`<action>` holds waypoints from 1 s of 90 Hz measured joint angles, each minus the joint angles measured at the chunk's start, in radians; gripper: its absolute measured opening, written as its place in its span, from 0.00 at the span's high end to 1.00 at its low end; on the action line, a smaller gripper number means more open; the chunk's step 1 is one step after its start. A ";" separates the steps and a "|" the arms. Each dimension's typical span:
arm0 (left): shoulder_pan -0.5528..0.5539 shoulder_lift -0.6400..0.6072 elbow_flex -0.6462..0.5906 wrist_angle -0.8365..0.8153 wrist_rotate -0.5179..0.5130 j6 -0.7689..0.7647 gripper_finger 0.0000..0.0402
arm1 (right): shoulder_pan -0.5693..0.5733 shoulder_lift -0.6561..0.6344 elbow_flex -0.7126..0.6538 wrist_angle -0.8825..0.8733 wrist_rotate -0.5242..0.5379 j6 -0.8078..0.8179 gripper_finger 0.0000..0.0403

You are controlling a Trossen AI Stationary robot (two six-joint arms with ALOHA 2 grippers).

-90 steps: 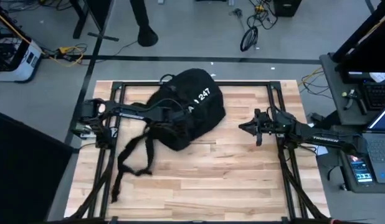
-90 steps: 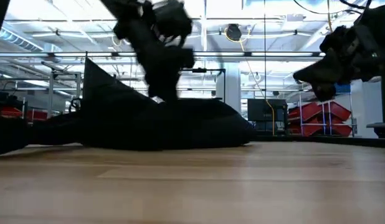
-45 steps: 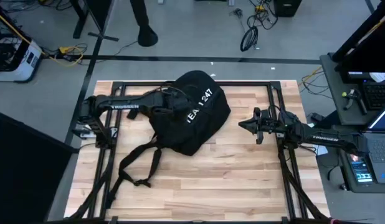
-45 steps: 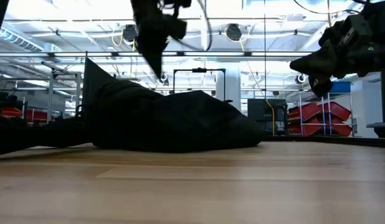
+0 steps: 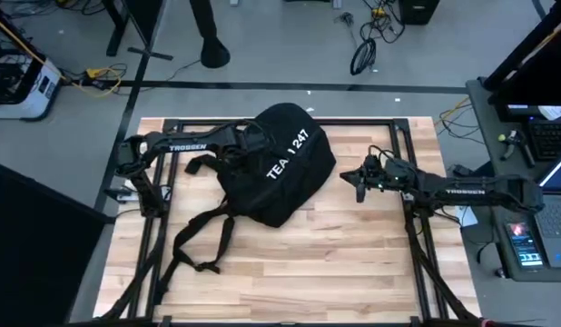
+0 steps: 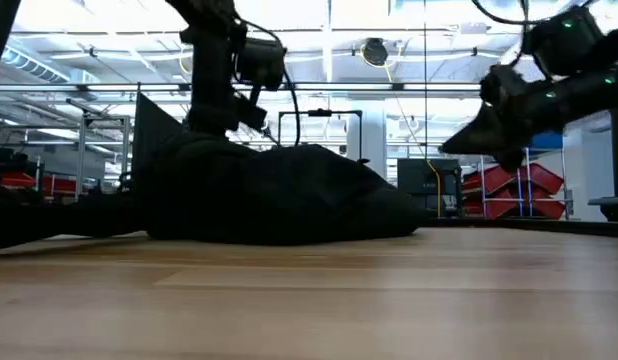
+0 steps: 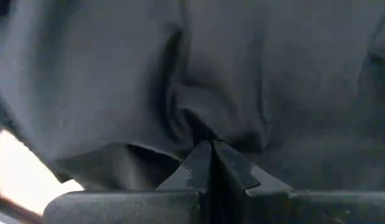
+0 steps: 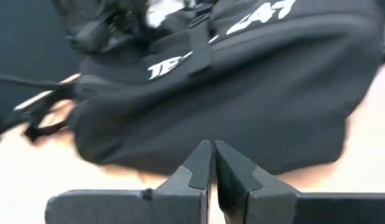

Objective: Unpack backpack
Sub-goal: Prepare the black backpack

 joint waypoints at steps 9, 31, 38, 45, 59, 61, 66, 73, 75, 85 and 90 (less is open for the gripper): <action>-0.032 -0.002 -0.073 0.046 0.052 0.027 1.00 | 0.000 0.080 0.066 0.006 0.037 -0.066 1.00; -0.197 -0.073 -0.281 0.046 0.137 0.042 1.00 | 0.000 0.263 0.201 0.002 0.038 -0.121 1.00; -0.242 -0.144 -0.298 0.037 0.145 0.012 1.00 | -0.001 0.321 0.245 0.000 0.039 -0.154 1.00; -0.269 -0.231 -0.277 0.057 0.145 -0.035 1.00 | -0.001 0.387 0.302 0.005 0.039 -0.192 1.00; -0.285 -0.362 -0.207 0.131 0.098 -0.158 1.00 | -0.004 0.546 0.436 0.001 0.033 -0.298 1.00; -0.286 -0.376 -0.202 0.151 0.092 -0.180 1.00 | -0.006 0.572 0.459 0.000 0.031 -0.309 1.00; -0.287 -0.406 -0.194 0.209 0.083 -0.241 1.00 | -0.018 0.631 0.513 0.001 0.030 -0.332 1.00; -0.301 -0.414 -0.194 0.240 0.082 -0.330 1.00 | -0.044 0.720 0.590 -0.017 0.027 -0.364 1.00; -0.309 -0.413 -0.194 0.242 0.081 -0.350 1.00 | -0.054 0.744 0.612 -0.032 0.025 -0.374 1.00; -0.362 -0.361 -0.194 0.255 0.080 -0.446 1.00 | -0.109 0.852 0.729 -0.144 -0.033 -0.428 1.00; -0.391 -0.334 -0.195 0.253 0.081 -0.488 1.00 | -0.137 0.899 0.781 -0.196 -0.075 -0.443 1.00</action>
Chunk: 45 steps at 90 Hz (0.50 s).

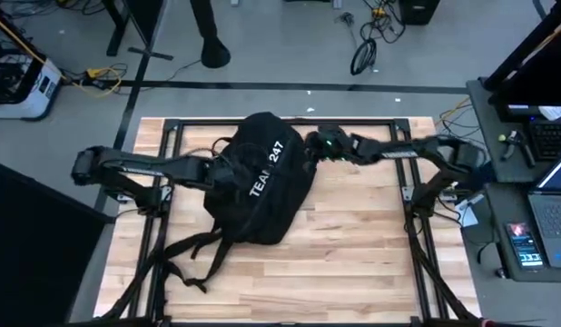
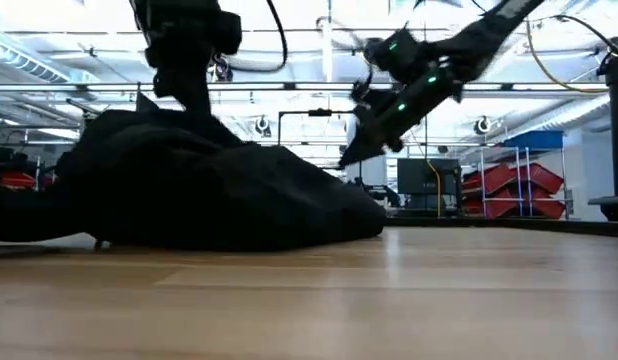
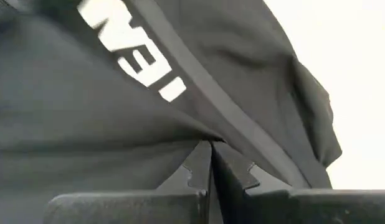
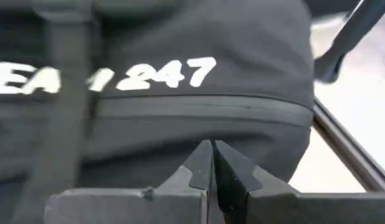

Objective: Unpack backpack
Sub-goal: Prepare the black backpack

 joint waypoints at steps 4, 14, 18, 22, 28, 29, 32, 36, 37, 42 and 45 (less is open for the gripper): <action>-0.015 0.032 0.000 0.012 -0.001 -0.033 1.00 | -0.017 0.038 0.032 -0.040 -0.027 -0.016 1.00; -0.051 0.107 0.000 0.025 -0.005 -0.097 1.00 | -0.037 0.116 0.076 -0.092 -0.039 -0.082 1.00; -0.062 0.146 0.000 0.038 -0.005 -0.105 1.00 | -0.039 0.137 0.086 -0.113 -0.042 -0.109 1.00; -0.073 0.176 0.000 0.032 -0.015 -0.092 1.00 | -0.038 0.148 0.087 -0.140 -0.049 -0.129 1.00; -0.080 0.220 0.004 0.005 -0.072 -0.069 1.00 | -0.024 0.152 0.087 -0.204 -0.059 -0.144 1.00; -0.080 0.224 0.005 0.000 -0.083 -0.067 1.00 | -0.021 0.152 0.087 -0.217 -0.059 -0.146 1.00; -0.081 0.231 0.003 -0.027 -0.121 -0.064 1.00 | -0.011 0.147 0.088 -0.259 -0.060 -0.152 1.00; -0.074 0.241 0.000 -0.065 -0.160 -0.061 1.00 | 0.008 0.138 0.087 -0.327 -0.065 -0.156 1.00; -0.070 0.245 0.000 -0.071 -0.170 -0.058 1.00 | 0.014 0.137 0.086 -0.341 -0.066 -0.156 1.00; -0.049 0.250 0.001 -0.068 -0.210 -0.040 1.00 | 0.041 0.119 0.086 -0.395 -0.069 -0.156 1.00; -0.038 0.250 0.000 -0.080 -0.225 -0.026 1.00 | 0.059 0.109 0.086 -0.430 -0.070 -0.157 1.00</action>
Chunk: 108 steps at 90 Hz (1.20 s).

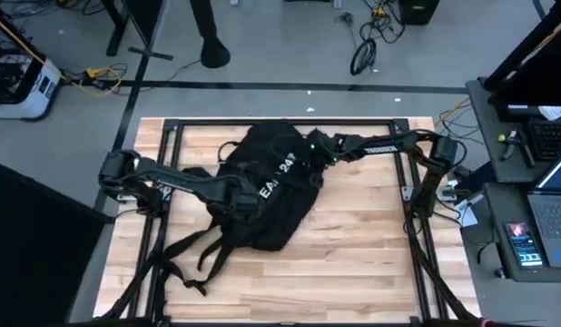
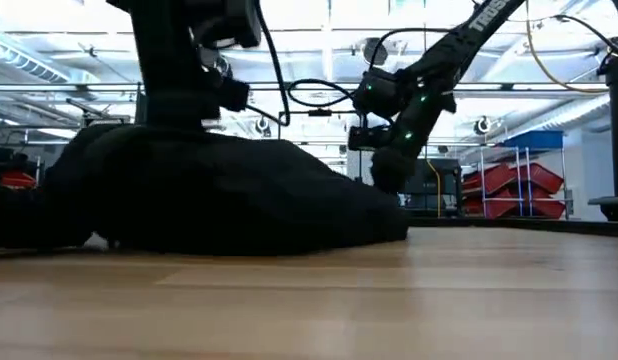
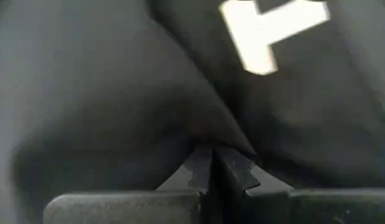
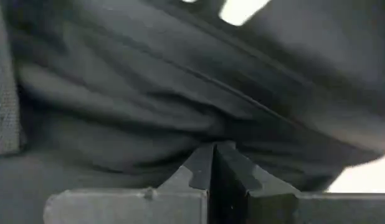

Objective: Unpack backpack
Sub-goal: Prepare the black backpack

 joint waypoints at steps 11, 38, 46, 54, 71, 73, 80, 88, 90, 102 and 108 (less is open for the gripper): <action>0.071 -0.006 -0.002 -0.001 -0.019 0.099 1.00 | 0.080 -0.043 0.000 -0.053 -0.005 0.001 1.00; 0.283 -0.014 -0.004 0.013 -0.100 0.425 1.00 | 0.239 -0.161 -0.001 0.055 -0.125 0.009 1.00; 0.328 -0.036 0.002 -0.003 -0.121 0.505 1.00 | 0.254 -0.192 0.014 0.040 -0.124 0.007 1.00; 0.352 -0.065 0.028 -0.047 -0.126 0.553 1.00 | 0.258 -0.232 0.052 -0.031 -0.120 0.010 1.00; 0.350 -0.159 0.115 -0.111 -0.104 0.557 1.00 | 0.230 -0.314 0.139 -0.224 -0.050 0.015 1.00; 0.345 -0.167 0.125 -0.111 -0.094 0.556 1.00 | 0.224 -0.321 0.142 -0.245 -0.036 0.013 1.00; 0.322 -0.195 0.161 -0.098 -0.035 0.547 1.00 | 0.190 -0.344 0.144 -0.328 -0.028 0.007 1.00; 0.294 -0.202 0.204 -0.018 0.033 0.529 1.00 | 0.148 -0.352 0.144 -0.425 -0.027 0.010 1.00; 0.285 -0.204 0.209 0.001 0.049 0.529 1.00 | 0.138 -0.352 0.144 -0.451 -0.027 0.010 1.00; 0.235 -0.201 0.229 0.168 0.108 0.531 1.00 | 0.079 -0.348 0.143 -0.543 -0.026 0.006 1.00; 0.218 -0.201 0.229 0.227 0.137 0.531 1.00 | 0.053 -0.348 0.129 -0.526 -0.027 0.005 1.00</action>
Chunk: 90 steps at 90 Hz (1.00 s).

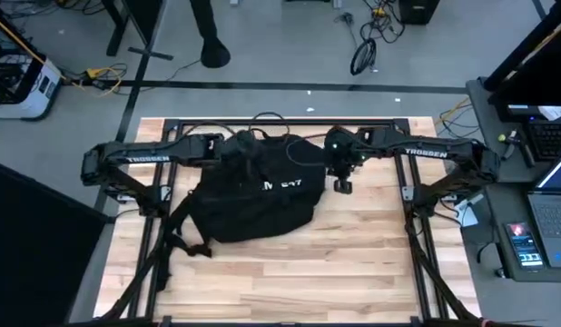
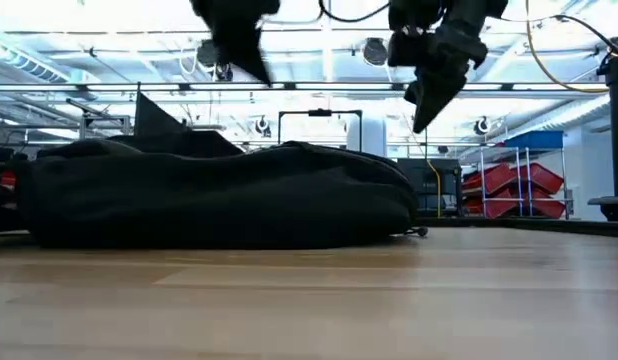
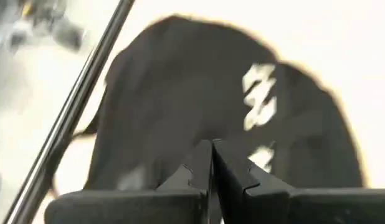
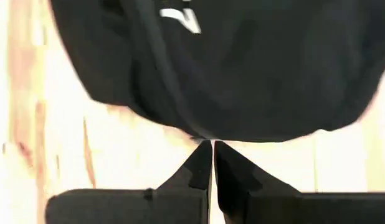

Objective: Unpack backpack
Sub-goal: Prepare the black backpack

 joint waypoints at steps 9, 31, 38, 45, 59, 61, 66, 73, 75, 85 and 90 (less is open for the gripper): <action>-0.020 0.028 0.000 0.101 0.027 -0.022 1.00 | -0.036 0.000 -0.059 0.059 0.000 -0.001 1.00; -0.039 0.193 -0.002 0.231 0.066 -0.024 1.00 | -0.092 0.002 -0.280 0.302 0.001 0.022 1.00; -0.037 0.268 -0.003 0.267 0.099 -0.024 1.00 | -0.091 0.003 -0.310 0.342 0.000 0.035 1.00; -0.037 0.339 -0.002 0.285 0.101 -0.020 1.00 | -0.091 0.002 -0.321 0.368 0.000 0.034 1.00; -0.042 0.416 -0.001 0.114 0.098 -0.026 1.00 | -0.091 0.002 -0.323 0.361 0.000 0.013 1.00; -0.044 0.421 -0.001 0.085 0.093 -0.030 1.00 | -0.091 0.002 -0.323 0.360 0.000 0.007 1.00; -0.052 0.417 0.003 0.013 0.062 -0.049 1.00 | -0.091 0.002 -0.323 0.359 0.000 0.000 1.00; -0.067 0.393 0.000 -0.118 0.006 -0.075 1.00 | -0.091 0.002 -0.323 0.354 -0.003 -0.015 1.00; -0.070 0.383 -0.001 -0.148 -0.009 -0.081 1.00 | -0.091 0.002 -0.323 0.355 -0.006 -0.020 1.00; -0.077 0.344 -0.005 -0.208 -0.059 -0.112 1.00 | -0.077 0.002 -0.323 0.358 -0.011 -0.043 1.00; -0.078 0.316 -0.009 -0.226 -0.063 -0.124 1.00 | -0.068 0.002 -0.328 0.383 -0.014 -0.054 1.00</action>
